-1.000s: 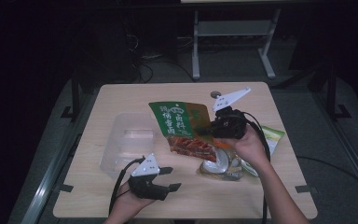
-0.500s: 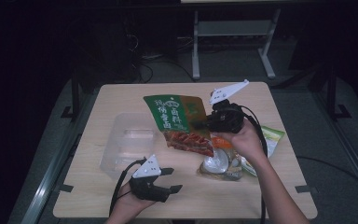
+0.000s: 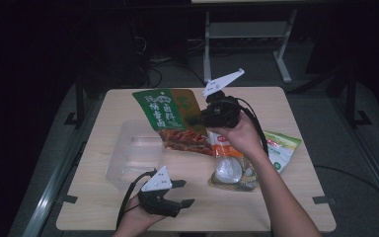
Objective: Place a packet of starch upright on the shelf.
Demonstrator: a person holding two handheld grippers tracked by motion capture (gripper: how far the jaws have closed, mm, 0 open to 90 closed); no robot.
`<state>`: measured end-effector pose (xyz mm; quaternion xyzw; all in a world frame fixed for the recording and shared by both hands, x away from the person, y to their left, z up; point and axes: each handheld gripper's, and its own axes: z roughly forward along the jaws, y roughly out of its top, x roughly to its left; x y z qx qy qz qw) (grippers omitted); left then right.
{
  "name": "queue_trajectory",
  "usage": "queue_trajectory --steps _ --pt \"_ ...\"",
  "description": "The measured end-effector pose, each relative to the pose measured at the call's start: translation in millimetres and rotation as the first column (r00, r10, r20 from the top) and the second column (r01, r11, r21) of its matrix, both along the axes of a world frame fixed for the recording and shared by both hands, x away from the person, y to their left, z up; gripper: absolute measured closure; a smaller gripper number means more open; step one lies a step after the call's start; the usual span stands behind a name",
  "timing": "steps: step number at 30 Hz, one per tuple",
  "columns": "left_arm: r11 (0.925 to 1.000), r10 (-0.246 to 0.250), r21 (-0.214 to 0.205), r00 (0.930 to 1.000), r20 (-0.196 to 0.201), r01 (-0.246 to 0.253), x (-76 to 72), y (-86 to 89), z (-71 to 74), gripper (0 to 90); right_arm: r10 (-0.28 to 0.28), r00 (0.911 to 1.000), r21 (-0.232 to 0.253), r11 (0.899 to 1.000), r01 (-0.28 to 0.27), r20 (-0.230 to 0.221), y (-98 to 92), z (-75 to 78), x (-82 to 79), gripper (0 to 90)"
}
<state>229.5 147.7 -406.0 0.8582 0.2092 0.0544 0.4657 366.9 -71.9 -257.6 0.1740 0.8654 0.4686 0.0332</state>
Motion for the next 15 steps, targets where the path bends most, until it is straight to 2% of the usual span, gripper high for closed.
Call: queue_trajectory --steps 9,15 --pt "1.0000 0.003 0.006 1.0000 0.004 -0.003 -0.5 1.7 -1.8 36.0 0.010 0.9999 0.010 1.000 -0.010 -0.001 19.2 1.8 16.9 89.7" --pt "0.9999 0.014 -0.004 0.9997 -0.021 -0.014 -2.3 0.4 -2.9 35.4 0.025 0.9996 0.020 0.999 -0.025 -0.010 37.9 0.8 30.6 89.7"
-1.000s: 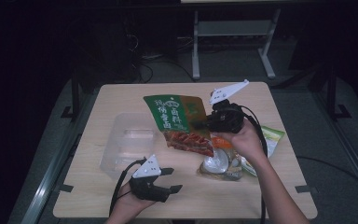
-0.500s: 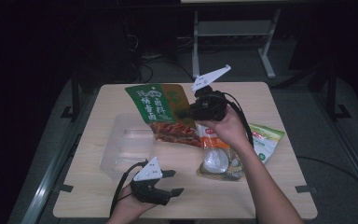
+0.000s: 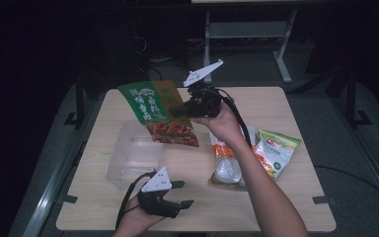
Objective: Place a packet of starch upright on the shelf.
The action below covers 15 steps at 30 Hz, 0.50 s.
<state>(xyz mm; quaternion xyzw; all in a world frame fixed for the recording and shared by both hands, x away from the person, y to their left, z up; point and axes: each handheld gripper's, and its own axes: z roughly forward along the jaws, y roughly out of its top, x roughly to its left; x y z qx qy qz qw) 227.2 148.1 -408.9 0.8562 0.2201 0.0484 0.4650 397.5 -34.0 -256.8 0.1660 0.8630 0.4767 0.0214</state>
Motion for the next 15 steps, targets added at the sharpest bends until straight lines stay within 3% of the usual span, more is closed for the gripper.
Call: queue_trajectory --steps 10,15 --pt "0.9993 0.008 0.036 0.9998 0.017 -0.008 -6.0 13.6 -0.8 34.9 0.013 0.9999 0.033 0.999 -0.013 -0.006 35.0 -3.4 18.5 89.7" --pt "0.9990 -0.006 0.044 0.9996 0.027 0.005 -6.3 11.0 -1.1 34.5 0.002 1.0000 0.029 1.000 -0.001 -0.006 54.3 -6.3 25.3 89.7"
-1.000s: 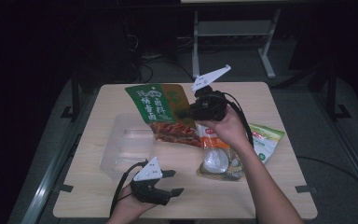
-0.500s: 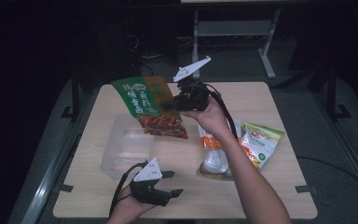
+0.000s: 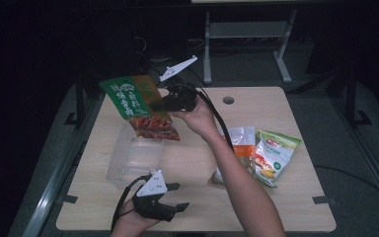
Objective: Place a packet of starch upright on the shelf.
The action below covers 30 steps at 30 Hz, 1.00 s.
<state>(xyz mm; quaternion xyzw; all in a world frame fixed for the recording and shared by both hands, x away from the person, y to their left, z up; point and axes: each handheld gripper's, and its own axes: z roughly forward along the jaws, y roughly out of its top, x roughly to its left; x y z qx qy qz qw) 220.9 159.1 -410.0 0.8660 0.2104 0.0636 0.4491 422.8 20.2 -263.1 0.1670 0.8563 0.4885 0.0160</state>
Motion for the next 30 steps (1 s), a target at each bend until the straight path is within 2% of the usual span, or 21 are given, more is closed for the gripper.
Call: queue_trajectory --steps 5,6,8,11,13,15,16,17,18,19,22,24,28,30 --pt "1.0000 -0.006 0.003 1.0000 -0.002 0.006 -1.5 0.2 -1.7 34.4 -0.009 0.9999 0.018 1.000 0.009 -0.009 12.1 -7.8 8.2 89.7" --pt "1.0000 -0.004 -0.009 1.0000 -0.009 0.004 -2.3 -0.4 -2.1 34.4 -0.017 0.9998 0.019 1.000 0.017 -0.013 18.6 -13.9 12.5 89.7" --pt "0.9997 -0.024 0.004 0.9997 0.005 0.024 -0.5 -2.2 -2.1 34.4 -0.028 0.9995 0.015 0.999 0.028 -0.017 25.2 -21.0 17.3 89.7" --pt "0.9996 -0.026 0.007 0.9996 0.004 0.026 -0.3 -4.0 -2.4 34.4 -0.039 0.9991 0.011 0.999 0.039 -0.018 31.4 -28.3 22.2 89.7" --pt "0.9994 -0.033 0.012 0.9994 0.008 0.033 0.6 -5.5 -3.2 34.4 -0.060 0.9969 0.026 0.998 0.061 -0.051 39.4 -39.1 27.3 89.7" --pt "0.9995 -0.029 0.009 0.9996 0.003 0.029 0.3 -6.1 -3.7 34.4 -0.064 0.9967 0.025 0.998 0.065 -0.051 41.1 -42.9 29.3 89.7" --pt "0.9993 -0.035 0.010 0.9994 0.006 0.035 1.0 -6.1 -3.8 34.4 -0.073 0.9950 0.023 0.997 0.074 -0.069 43.9 -50.8 32.3 89.7" --pt "0.9993 -0.035 0.010 0.9994 0.006 0.035 1.0 -6.1 -3.8 34.4 -0.073 0.9950 0.023 0.997 0.074 -0.069 43.9 -50.8 32.3 89.7" --pt "0.9990 -0.042 0.014 0.9990 0.013 0.042 2.1 -5.4 -4.1 34.5 -0.081 0.9932 0.032 0.996 0.084 -0.084 45.0 -58.4 34.2 89.7" --pt "0.9990 -0.042 0.014 0.9990 0.013 0.042 2.1 -5.4 -4.1 34.7 -0.081 0.9932 0.032 0.996 0.084 -0.084 45.0 -58.4 34.2 89.7" --pt "0.9987 -0.048 0.016 0.9988 0.014 0.047 3.6 -4.3 -3.8 34.8 -0.103 0.9908 0.034 0.994 0.106 -0.088 45.0 -71.1 35.6 89.7" --pt "0.9985 -0.052 0.020 0.9985 0.019 0.051 3.1 -4.4 -3.4 34.8 -0.121 0.9890 0.026 0.992 0.124 -0.085 43.7 -75.3 34.9 89.6" --pt "0.9981 -0.057 0.025 0.9982 0.018 0.056 2.3 -6.6 -4.6 34.9 -0.133 0.9863 0.046 0.989 0.138 -0.098 38.9 -82.1 36.6 89.6" --pt "0.9980 -0.059 0.026 0.9981 0.019 0.058 1.7 -7.4 -4.9 34.9 -0.136 0.9864 0.034 0.990 0.140 -0.092 39.3 -85.7 36.1 89.6"
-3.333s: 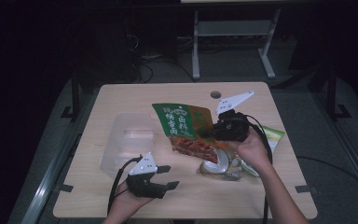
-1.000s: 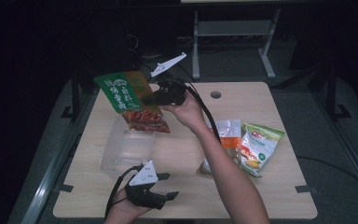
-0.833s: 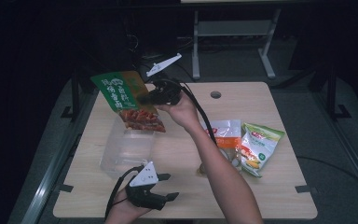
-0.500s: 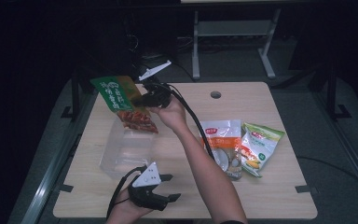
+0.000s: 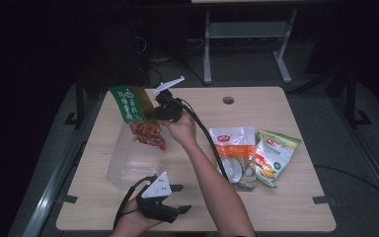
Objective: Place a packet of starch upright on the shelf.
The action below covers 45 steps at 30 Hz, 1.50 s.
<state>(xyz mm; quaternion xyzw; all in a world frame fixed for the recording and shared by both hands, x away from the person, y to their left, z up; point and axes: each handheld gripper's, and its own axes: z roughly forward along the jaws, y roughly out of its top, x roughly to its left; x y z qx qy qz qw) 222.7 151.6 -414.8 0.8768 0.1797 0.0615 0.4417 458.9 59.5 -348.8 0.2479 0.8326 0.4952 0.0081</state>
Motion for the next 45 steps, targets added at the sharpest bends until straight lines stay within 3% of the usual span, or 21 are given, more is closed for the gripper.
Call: queue_trajectory --steps 14,23,26,29,30,32,41,45 --pt "1.0000 -0.005 0.006 1.0000 0.002 0.005 -0.1 -2.3 -1.8 34.9 0.016 0.9998 0.023 1.000 -0.016 0.007 -11.3 -24.4 -0.4 89.1" --pt "0.9999 -0.005 0.011 1.0000 0.001 0.005 -0.3 -3.0 -3.3 34.8 0.001 0.9999 0.039 0.999 -0.001 -0.011 -16.5 -27.1 2.3 86.8" --pt "0.9999 0.000 0.011 1.0000 0.003 0.000 -0.9 -2.6 -4.1 34.8 -0.014 0.9993 0.030 0.999 0.015 -0.036 -23.0 -26.2 4.1 73.6" --pt "0.9999 -0.002 0.014 1.0000 0.002 0.002 -2.3 -3.6 -4.9 34.8 -0.010 0.9985 0.044 0.999 0.012 -0.053 -28.0 -25.5 3.8 71.7" --pt "0.9999 -0.003 0.016 1.0000 0.002 0.003 -3.0 -4.3 -5.2 34.8 -0.018 0.9990 0.042 0.999 0.020 -0.042 -32.4 -23.8 1.5 66.8" --pt "0.9998 -0.002 0.018 1.0000 0.003 0.002 -3.6 -4.7 -5.6 34.7 -0.019 0.9982 0.051 0.998 0.022 -0.057 -37.5 -21.6 -0.3 63.6" --pt "0.9999 -0.001 0.013 0.9999 -0.014 0.001 -2.5 -5.4 -7.2 34.0 -0.016 0.9988 0.057 0.998 0.019 -0.046 -62.7 -10.9 -11.7 56.5" --pt "0.9999 0.012 0.001 0.9992 -0.039 -0.012 -0.2 -5.2 -9.3 33.9 0.007 0.9987 0.061 0.998 -0.004 -0.050 -75.2 -3.5 -17.8 51.2"
